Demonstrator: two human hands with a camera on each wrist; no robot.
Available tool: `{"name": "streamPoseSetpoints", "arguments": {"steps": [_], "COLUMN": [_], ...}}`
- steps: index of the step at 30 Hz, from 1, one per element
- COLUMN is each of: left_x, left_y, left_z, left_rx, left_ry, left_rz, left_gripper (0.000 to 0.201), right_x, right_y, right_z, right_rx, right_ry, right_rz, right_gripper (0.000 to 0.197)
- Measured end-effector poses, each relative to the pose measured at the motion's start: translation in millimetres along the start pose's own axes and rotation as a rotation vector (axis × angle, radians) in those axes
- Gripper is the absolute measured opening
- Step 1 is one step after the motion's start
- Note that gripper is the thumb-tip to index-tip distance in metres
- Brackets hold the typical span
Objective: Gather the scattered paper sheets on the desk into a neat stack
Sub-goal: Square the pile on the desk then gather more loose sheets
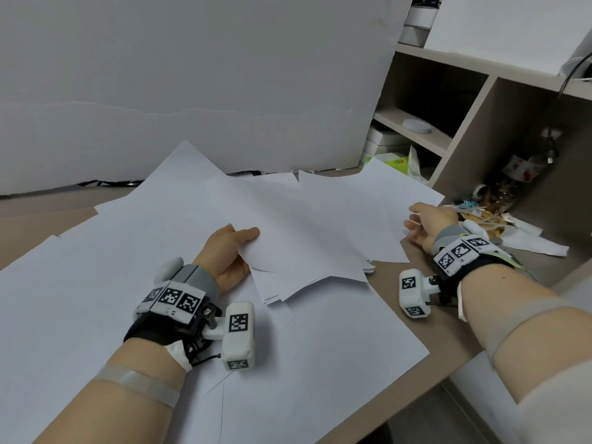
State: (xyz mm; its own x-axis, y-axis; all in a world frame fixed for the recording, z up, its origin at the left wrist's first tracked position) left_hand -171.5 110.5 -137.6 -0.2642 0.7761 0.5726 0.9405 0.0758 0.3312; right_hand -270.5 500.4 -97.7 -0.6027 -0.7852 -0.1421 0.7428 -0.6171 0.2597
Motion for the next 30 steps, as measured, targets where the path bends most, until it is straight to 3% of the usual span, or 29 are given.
{"name": "streamPoseSetpoints", "arguments": {"steps": [2,6,10,12,16,22,27,30], "left_x": [-1,-4,-2,-2,-2,-2,-5,-2], "left_y": [-1,0,-1,-1,0,0,1,5], "left_z": [1,2,1,0,1,3,0,-2], "left_rx": [-0.005,-0.017,-0.018,-0.008,-0.01,0.001,-0.002,-0.008], "left_ry": [0.008,0.005,0.002,0.015,0.002,-0.061,-0.141,-0.214], "left_rz": [-0.003,-0.031,-0.03,-0.027,-0.014,-0.031,-0.098,-0.155], "left_gripper": [0.035,0.039,0.036,0.03,0.034,0.032,0.038,0.031], "right_x": [5,-5,1,7,12,19,36,39], "right_y": [-3,-17,-28,-29,-17,31,82,113], "right_z": [-2,2,1,-2,15,52,77,90], "right_rx": [0.002,-0.022,0.011,0.003,-0.222,-0.527,-0.617,-0.627], "right_ry": [0.032,0.178,0.073,0.14,0.364,0.34,0.2,0.053], "right_rz": [0.007,-0.136,-0.077,-0.078,-0.078,-0.02,0.17,0.254], "right_gripper": [0.01,0.018,0.023,0.017,0.021,0.022,0.019,0.016]}}
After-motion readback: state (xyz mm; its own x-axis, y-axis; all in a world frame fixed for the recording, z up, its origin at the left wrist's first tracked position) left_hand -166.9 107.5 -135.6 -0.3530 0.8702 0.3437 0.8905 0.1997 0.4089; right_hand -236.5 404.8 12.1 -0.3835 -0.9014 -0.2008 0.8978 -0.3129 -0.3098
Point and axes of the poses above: each hand's wrist, its own y-axis away from the middle knuckle, its own x-axis out of the palm, z = x × y, the point moved 8 cm from there along -y, towards the middle knuckle, and after that the axes turned 7 degrees about -z, right-handed, at the moved point
